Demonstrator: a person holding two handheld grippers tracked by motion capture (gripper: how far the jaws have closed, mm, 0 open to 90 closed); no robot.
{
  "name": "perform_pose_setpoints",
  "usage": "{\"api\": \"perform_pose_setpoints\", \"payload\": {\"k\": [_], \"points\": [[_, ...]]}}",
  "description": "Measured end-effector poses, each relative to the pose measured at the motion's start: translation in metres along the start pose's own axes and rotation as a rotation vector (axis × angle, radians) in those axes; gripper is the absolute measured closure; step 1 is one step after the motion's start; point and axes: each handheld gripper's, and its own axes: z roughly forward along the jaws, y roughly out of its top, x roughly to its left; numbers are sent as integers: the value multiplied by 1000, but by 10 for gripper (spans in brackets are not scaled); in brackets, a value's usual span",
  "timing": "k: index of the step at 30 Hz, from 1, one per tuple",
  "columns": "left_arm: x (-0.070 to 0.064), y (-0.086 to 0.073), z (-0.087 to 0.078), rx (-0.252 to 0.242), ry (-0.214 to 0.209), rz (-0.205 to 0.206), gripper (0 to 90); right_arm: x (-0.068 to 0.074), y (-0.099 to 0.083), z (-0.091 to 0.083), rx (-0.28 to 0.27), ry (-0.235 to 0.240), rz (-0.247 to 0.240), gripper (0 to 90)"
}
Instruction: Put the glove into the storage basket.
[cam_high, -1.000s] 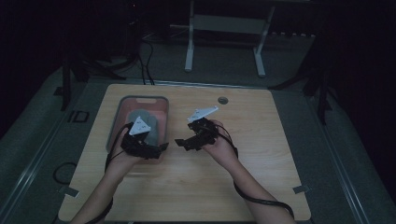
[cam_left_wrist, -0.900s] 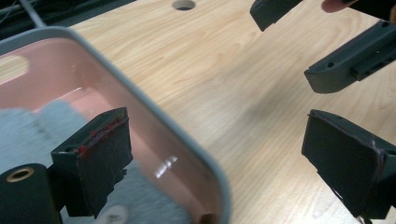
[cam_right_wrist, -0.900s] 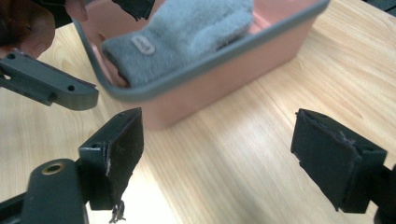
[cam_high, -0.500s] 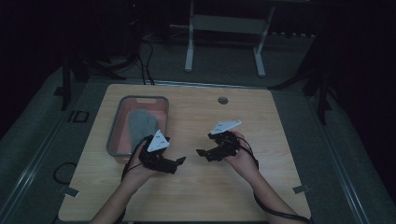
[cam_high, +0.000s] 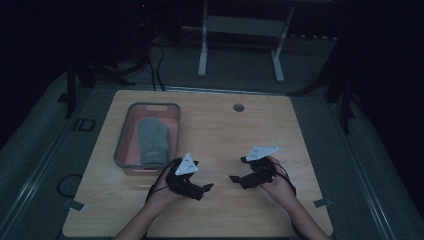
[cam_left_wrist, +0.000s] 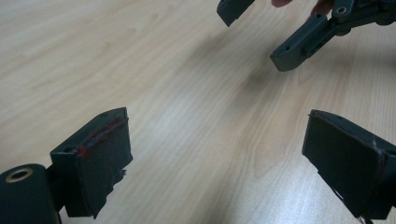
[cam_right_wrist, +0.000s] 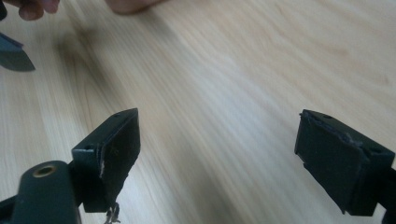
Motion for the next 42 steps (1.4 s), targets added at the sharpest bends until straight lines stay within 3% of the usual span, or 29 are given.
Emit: {"api": "perform_pose_setpoints", "payload": {"k": [11,19,32,42], "points": [[-9,-12,14,15,-23,24,84,-5,-38,-12,-22,-8,18,140],[-10,-23,15,41,10,34,83,-10,-63,-26,-59,-16,68,139],[-14,-31,7,-19,-9,11,84,-16,-96,-50,-110,-72,117,139],[-12,-34,6,-25,21,12,84,-26,-111,-62,-116,-102,139,140]]}}
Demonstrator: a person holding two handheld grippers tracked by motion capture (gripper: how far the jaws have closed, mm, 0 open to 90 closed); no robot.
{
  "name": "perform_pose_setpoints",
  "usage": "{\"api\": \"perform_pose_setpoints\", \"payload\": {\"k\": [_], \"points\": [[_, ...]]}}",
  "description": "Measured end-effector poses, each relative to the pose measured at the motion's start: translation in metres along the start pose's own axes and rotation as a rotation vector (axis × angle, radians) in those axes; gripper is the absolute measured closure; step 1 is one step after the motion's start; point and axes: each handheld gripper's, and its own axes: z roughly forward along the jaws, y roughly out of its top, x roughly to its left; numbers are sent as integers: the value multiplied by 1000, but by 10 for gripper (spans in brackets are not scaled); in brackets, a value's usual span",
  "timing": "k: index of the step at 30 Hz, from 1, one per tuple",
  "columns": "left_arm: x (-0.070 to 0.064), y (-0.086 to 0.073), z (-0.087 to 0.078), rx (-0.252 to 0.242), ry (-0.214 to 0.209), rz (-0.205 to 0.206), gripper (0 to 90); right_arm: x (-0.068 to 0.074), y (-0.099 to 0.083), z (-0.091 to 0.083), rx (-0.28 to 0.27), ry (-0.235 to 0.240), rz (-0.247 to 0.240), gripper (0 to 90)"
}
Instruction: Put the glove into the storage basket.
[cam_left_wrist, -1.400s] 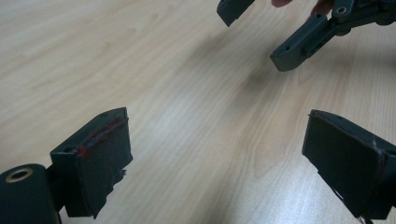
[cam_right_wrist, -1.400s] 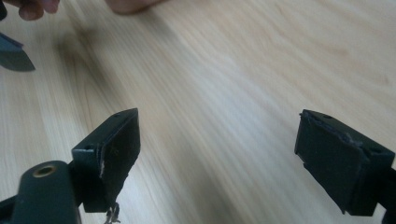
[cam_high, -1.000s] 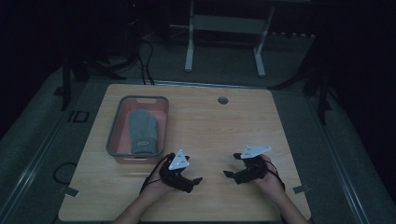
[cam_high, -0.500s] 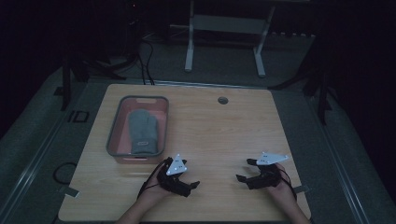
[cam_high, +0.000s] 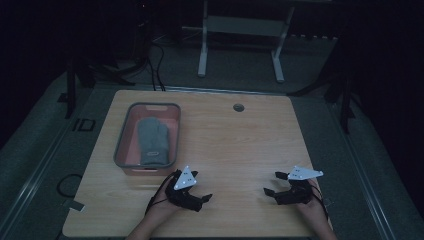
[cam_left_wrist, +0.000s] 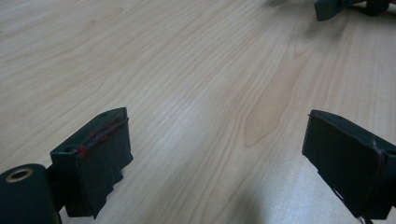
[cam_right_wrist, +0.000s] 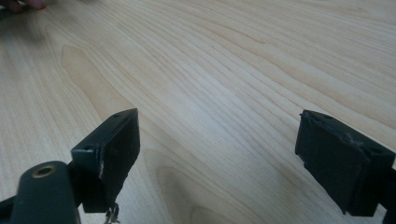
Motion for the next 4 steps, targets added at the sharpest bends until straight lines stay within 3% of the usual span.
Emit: {"api": "perform_pose_setpoints", "payload": {"k": [4], "points": [[2,-1,-1,-10,-2,-8,84,1,0,1,4,-4,-2,143]]}}
